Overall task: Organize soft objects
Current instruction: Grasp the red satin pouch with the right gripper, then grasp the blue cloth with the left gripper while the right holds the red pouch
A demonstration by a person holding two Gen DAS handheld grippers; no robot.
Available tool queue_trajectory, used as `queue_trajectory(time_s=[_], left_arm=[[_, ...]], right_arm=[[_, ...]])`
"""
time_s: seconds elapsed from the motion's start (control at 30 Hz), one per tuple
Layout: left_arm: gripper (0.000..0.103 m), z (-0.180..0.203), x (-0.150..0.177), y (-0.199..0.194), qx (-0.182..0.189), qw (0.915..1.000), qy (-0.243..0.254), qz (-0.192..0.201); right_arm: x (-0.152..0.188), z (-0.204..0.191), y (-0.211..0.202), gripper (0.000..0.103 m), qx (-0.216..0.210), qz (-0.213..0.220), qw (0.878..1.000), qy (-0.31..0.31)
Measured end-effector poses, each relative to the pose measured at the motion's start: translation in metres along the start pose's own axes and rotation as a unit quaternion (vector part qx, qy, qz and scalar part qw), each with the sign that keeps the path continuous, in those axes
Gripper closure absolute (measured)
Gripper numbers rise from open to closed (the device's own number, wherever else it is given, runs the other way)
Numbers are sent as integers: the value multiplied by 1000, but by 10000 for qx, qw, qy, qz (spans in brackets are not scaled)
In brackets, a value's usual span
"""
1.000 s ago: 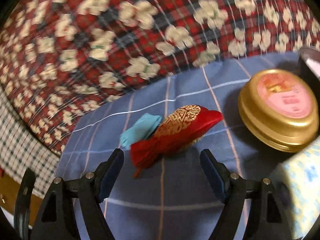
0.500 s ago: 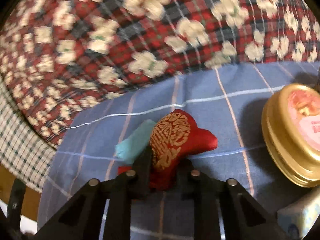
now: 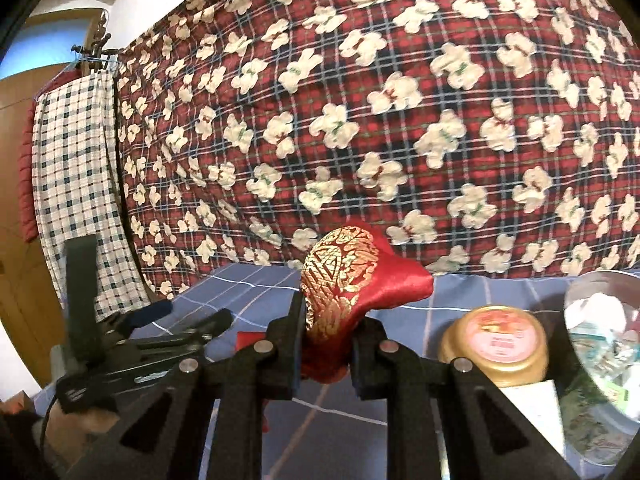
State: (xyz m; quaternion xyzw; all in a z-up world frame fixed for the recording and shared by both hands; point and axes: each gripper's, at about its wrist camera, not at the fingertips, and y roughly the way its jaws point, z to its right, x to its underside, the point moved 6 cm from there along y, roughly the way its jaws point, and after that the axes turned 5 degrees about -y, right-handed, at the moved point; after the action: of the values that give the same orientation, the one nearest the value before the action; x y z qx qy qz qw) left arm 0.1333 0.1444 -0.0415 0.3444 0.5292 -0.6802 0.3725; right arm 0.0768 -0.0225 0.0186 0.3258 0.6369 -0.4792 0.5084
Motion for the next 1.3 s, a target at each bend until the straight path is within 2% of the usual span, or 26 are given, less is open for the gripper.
queue_trajectory(time_s=[0.13,0.17,0.2,0.27,0.37,0.47,0.5,0.63,0.7,0.73,0.8,0.97,1.1,1.2,1.3], left_arm=[[1,35,0,42,196,9969,541,-530],[7,40,1,51,230,9957,578,-685],[17,45,3,67,289,9935,576,-935],[25,52,5,86,329,9902,568,-1229],[27,57,13,112,6,9846,839,-1532],[46,53,20,132,-133,9780,777,-1931],[49,49,22,138,-235,9752,725,-2076],[59,50,21,143,-276,9758,745,-2037],[85,54,21,142,-222,9754,845,-2025],[90,55,20,142,-281,9751,907,-2003],[92,56,17,141,-406,9752,993,-1936],[93,56,5,124,-205,9847,711,-1576],[93,54,-9,96,227,9949,197,-968],[93,56,-15,78,470,9966,-194,-651],[93,65,-19,57,635,9970,-284,-344]], right_arm=[[2,13,-5,83,75,29,10000,13],[3,16,-4,83,87,1,10000,47],[4,19,-4,83,117,-25,9999,69],[7,25,-3,83,147,-91,9998,120],[11,31,2,83,176,-205,9995,180],[15,30,7,83,47,-336,9990,281],[16,29,8,83,37,-363,9990,255],[17,27,9,83,-16,-397,9989,245],[19,26,10,83,4,-441,9987,236],[20,27,11,83,11,-456,9987,245],[19,27,10,83,38,-439,9987,252],[18,29,7,83,109,-359,9990,230],[15,31,4,83,163,-275,9992,226],[12,32,0,83,220,-174,9994,185],[9,32,-3,82,283,-82,9995,115]])
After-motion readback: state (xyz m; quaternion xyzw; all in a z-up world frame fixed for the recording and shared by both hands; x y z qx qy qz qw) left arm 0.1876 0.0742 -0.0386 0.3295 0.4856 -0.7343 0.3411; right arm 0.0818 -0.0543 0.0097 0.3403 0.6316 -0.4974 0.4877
